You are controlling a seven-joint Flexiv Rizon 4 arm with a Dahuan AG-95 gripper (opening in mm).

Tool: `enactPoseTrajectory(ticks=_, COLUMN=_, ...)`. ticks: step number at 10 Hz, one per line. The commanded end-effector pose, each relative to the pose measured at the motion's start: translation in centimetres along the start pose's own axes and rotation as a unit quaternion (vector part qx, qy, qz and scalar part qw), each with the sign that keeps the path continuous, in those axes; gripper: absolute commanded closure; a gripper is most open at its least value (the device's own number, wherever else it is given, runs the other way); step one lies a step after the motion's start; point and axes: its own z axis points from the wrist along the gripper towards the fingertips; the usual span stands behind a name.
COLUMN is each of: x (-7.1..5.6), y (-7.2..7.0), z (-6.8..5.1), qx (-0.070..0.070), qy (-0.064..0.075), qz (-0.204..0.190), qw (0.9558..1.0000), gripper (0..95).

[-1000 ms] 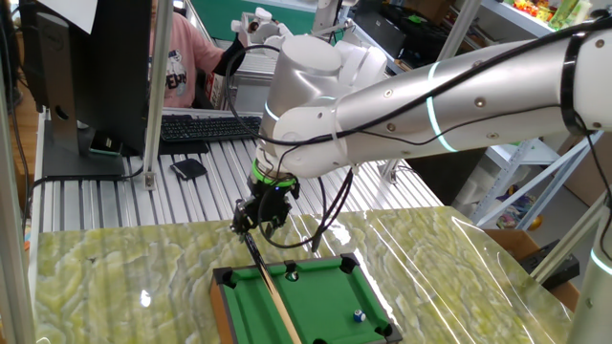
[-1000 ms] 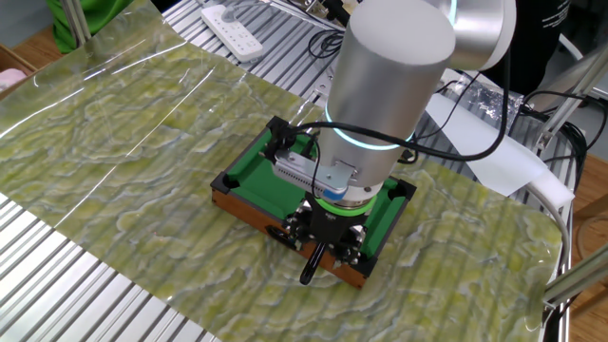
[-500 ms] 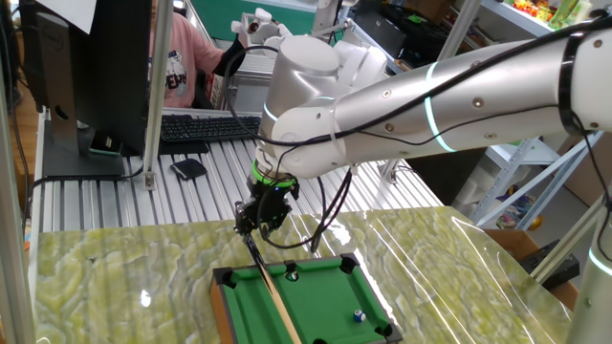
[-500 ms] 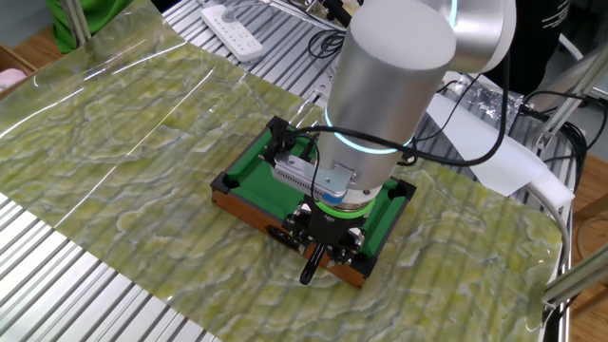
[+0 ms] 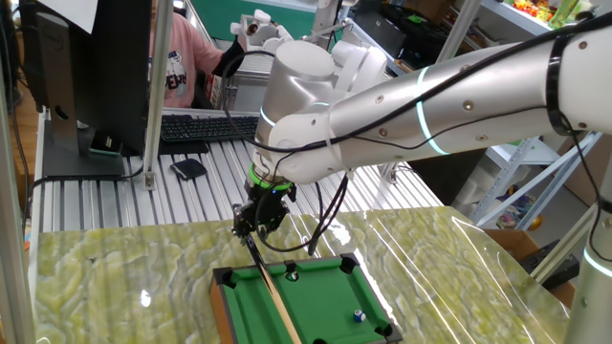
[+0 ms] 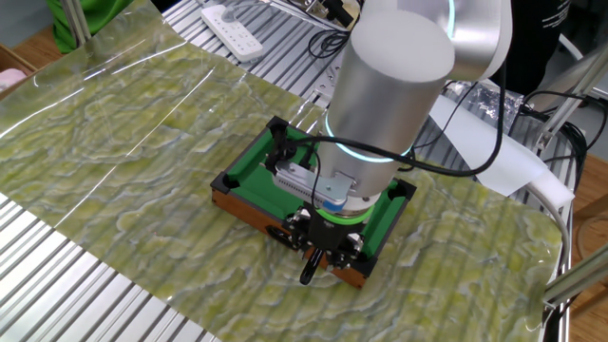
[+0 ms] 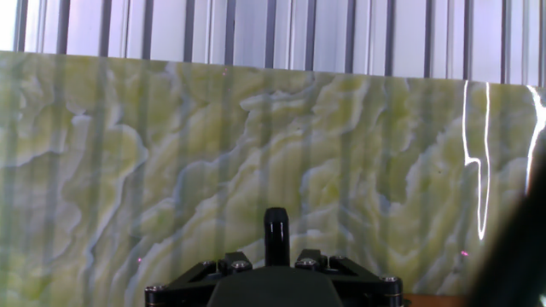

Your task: Hit the pool ball

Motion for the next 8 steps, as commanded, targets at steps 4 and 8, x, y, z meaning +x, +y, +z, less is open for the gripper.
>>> enactPoseTrajectory(ticks=4, x=-0.28, y=-0.40, z=0.93, qx=0.002, qy=-0.001, qz=-0.002, qw=1.0000, gripper=57.0)
enactPoseTrajectory(ticks=8, x=-0.16, y=-0.32, z=1.05, qx=0.005, qy=0.000, qz=-0.004, qw=1.0000, gripper=57.0)
